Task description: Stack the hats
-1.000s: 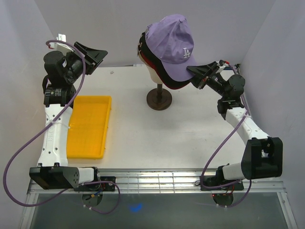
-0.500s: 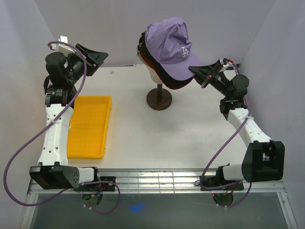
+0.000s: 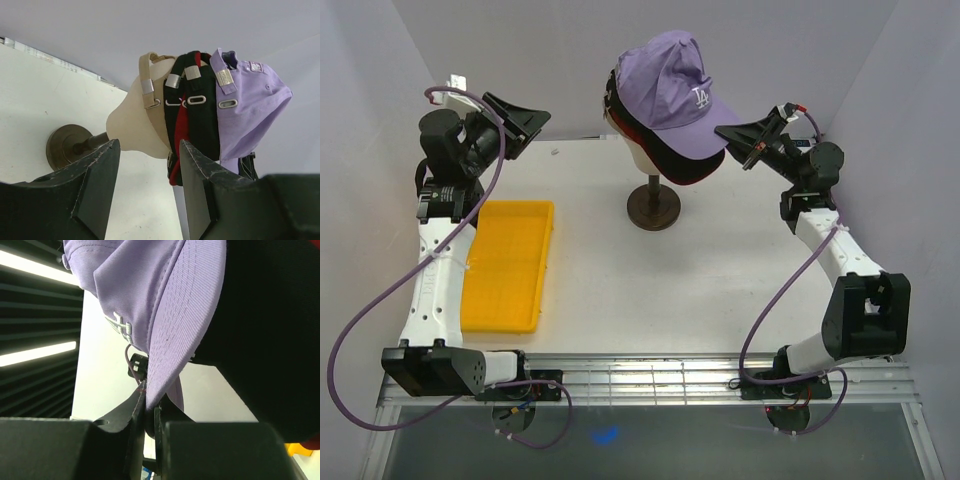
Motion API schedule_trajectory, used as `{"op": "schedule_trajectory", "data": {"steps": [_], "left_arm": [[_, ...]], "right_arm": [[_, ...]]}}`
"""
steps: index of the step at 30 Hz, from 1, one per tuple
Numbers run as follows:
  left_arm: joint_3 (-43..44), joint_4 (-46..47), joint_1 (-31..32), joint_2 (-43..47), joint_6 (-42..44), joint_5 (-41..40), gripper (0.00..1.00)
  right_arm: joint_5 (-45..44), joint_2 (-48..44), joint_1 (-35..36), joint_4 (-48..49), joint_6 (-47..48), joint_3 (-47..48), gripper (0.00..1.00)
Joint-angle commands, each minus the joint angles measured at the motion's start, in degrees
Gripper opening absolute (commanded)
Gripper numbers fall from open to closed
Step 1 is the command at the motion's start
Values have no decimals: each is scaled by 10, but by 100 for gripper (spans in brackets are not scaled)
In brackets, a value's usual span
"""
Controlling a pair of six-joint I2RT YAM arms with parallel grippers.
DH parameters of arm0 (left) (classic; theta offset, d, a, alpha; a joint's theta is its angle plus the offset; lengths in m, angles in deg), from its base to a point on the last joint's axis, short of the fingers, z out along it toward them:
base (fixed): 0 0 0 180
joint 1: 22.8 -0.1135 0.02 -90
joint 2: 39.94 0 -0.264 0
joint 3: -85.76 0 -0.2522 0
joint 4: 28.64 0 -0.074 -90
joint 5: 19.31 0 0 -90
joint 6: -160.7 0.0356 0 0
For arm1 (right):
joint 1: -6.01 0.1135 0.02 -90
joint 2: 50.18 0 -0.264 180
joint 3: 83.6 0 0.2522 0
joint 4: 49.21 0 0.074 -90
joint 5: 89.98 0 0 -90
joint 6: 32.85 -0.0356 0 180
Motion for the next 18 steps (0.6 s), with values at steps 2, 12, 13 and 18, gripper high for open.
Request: {"op": "schedule_trajectory", "data": {"steps": [2,12,13,18], "left_arm": [[4,22,19,-4,4,10,61],[150,50,36,-129,32,40,68],[180,52,37,-142,41,41,71],[268,70,40,-211,81,47,81]], "right_arm": [[31,5,3,51,-15,31,8],[91,31,-8,73,-26,23,8],[95,34,-8,73,-26,28,8],[116,53,-9,54,-13,58,8]]}}
